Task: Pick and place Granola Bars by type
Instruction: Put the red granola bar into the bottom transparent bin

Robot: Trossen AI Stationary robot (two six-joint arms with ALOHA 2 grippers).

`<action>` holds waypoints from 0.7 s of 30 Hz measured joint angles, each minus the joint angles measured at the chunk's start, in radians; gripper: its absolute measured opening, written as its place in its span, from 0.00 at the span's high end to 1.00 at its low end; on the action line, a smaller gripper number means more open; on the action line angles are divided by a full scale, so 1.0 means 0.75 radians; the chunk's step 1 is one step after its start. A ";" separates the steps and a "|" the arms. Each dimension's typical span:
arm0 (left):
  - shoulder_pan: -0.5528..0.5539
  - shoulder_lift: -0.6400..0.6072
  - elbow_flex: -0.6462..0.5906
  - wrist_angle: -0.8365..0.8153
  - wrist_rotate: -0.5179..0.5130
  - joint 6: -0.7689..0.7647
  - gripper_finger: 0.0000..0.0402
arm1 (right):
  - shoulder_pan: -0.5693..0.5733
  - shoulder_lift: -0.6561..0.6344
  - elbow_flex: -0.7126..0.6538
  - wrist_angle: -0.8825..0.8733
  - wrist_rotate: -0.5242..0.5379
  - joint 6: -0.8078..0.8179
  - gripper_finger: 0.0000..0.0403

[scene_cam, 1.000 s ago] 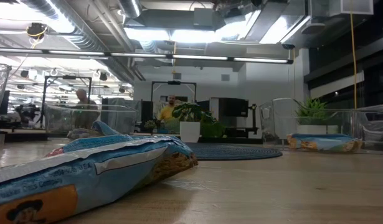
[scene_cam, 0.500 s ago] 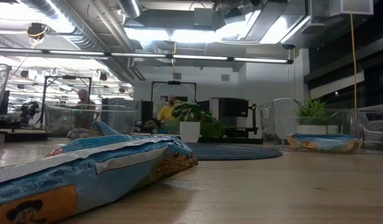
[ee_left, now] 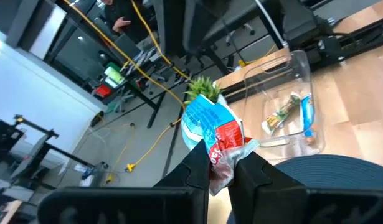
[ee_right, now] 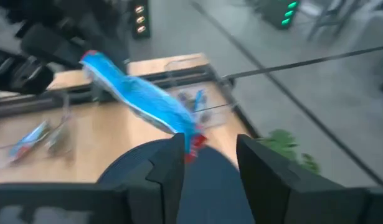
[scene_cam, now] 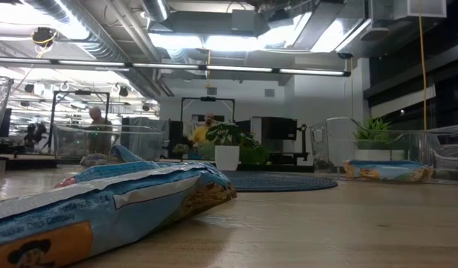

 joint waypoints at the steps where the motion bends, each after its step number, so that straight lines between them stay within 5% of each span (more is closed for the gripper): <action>1: 0.000 -0.002 0.002 -0.001 -0.013 0.006 0.94 | -0.001 -0.017 0.000 -0.007 0.029 0.000 0.63; 12: -0.001 -0.036 0.061 -0.003 -0.029 0.008 0.94 | -0.001 -0.110 0.001 -0.145 0.113 0.040 0.62; 21: -0.056 -0.237 0.063 -0.086 0.120 -0.170 0.94 | -0.001 -0.111 0.001 -0.185 0.113 0.039 0.62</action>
